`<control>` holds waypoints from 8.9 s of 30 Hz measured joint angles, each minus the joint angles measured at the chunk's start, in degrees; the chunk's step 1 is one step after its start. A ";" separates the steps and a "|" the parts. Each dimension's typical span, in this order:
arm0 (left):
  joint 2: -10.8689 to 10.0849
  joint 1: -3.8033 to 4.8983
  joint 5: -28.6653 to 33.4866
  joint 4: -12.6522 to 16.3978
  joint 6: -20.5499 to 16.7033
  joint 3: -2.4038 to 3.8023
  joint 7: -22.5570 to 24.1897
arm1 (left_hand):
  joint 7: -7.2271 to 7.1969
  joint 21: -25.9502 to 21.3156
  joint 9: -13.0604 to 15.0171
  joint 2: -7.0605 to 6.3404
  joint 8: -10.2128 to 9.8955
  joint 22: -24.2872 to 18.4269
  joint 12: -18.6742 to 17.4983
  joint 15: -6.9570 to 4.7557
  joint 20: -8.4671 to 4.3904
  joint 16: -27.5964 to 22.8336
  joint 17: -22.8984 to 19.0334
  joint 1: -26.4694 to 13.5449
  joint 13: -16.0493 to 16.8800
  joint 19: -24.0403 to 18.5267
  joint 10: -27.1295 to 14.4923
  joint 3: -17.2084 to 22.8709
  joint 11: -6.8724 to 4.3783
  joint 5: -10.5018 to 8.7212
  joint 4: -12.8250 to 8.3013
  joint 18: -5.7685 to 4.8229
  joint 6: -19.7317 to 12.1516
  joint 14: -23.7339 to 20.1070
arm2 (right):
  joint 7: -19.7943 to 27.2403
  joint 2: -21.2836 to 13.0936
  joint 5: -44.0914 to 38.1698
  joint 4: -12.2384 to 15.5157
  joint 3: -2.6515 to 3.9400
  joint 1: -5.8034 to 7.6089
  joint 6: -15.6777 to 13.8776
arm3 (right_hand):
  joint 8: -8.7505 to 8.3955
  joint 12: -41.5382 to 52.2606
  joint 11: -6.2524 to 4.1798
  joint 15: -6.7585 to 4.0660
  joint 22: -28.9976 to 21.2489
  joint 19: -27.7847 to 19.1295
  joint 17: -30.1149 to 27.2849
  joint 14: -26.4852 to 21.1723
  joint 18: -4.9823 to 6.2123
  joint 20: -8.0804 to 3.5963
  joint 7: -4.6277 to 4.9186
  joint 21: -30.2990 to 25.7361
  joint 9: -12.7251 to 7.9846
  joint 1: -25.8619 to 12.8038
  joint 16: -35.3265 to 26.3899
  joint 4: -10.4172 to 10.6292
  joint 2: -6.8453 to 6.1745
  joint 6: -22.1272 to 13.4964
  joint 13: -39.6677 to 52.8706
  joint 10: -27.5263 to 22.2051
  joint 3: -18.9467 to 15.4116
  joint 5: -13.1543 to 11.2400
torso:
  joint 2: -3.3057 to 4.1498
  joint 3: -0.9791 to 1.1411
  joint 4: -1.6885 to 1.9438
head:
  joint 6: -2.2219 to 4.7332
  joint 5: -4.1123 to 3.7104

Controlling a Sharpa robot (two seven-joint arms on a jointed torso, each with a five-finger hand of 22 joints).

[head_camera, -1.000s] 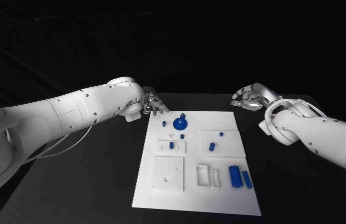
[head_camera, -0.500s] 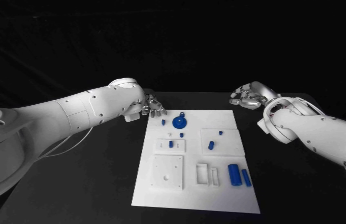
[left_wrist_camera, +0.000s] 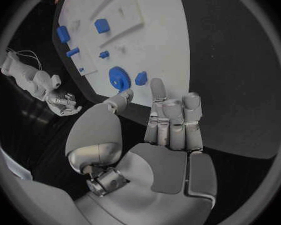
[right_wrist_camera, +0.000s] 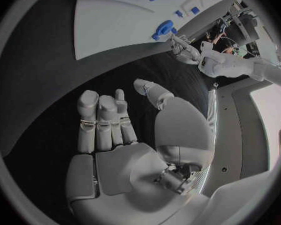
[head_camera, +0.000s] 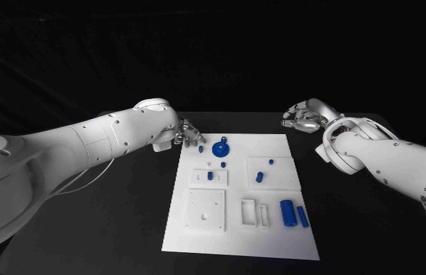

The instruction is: Assemble the parts on the task board

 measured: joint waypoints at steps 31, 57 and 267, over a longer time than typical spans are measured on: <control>0.35 -0.61 0.13 0.05 2.96 0.01 0.88 | -0.16 0.00 0.42 2.66 0.64 0.53 0.00 0.17 0.32 0.00 0.31 2.10 0.16 -0.75 -0.01 -1.42 -0.01 0.00 -1.92 -0.01 -0.05 -0.21 | 0.03 0.07 0.01 -0.02 0.00 0.00 0.07 | 0.00 -0.11 0.00 0.00 0.00 -0.01 -0.04 0.00 0.00 0.01 -0.11 0.00 -0.04 0.00 0.00 0.00 0.00 0.11 0.01 0.00 0.00 0.00 | 0.00 0.11 -0.03 | -0.14 0.24; 0.44 -0.64 4.29 -0.68 3.12 0.02 1.58 | -0.05 0.01 -0.05 12.63 1.49 1.05 -0.33 0.06 0.39 0.00 0.37 5.75 0.09 -1.24 -0.02 -0.90 -0.02 0.00 -10.33 0.00 1.18 -0.41 | 0.06 0.10 0.02 -0.08 0.00 0.00 0.15 | 0.00 -0.12 0.00 0.00 0.00 -0.02 -0.05 0.00 0.00 0.02 0.01 0.00 -0.03 0.00 0.00 0.00 0.00 -0.01 0.01 0.00 0.00 0.00 | 0.01 0.08 0.00 | -0.28 0.24; -10.78 -2.63 -7.60 25.86 -32.61 -4.96 24.93 | 2.70 -9.04 -4.42 1.59 2.81 0.60 -25.43 6.60 2.84 -10.63 -6.20 24.26 -10.11 -8.95 -9.67 4.49 6.75 1.89 -19.99 -3.55 -2.40 -9.66 | 0.60 -0.95 0.41 0.52 -0.01 -0.21 0.78 | 0.00 0.12 0.00 0.00 0.00 0.09 -0.07 0.00 0.00 -0.09 0.00 0.00 -0.19 -0.23 0.00 0.00 0.23 0.01 -0.19 0.00 0.00 1.11 | 0.05 0.04 -0.12 | -0.19 -0.14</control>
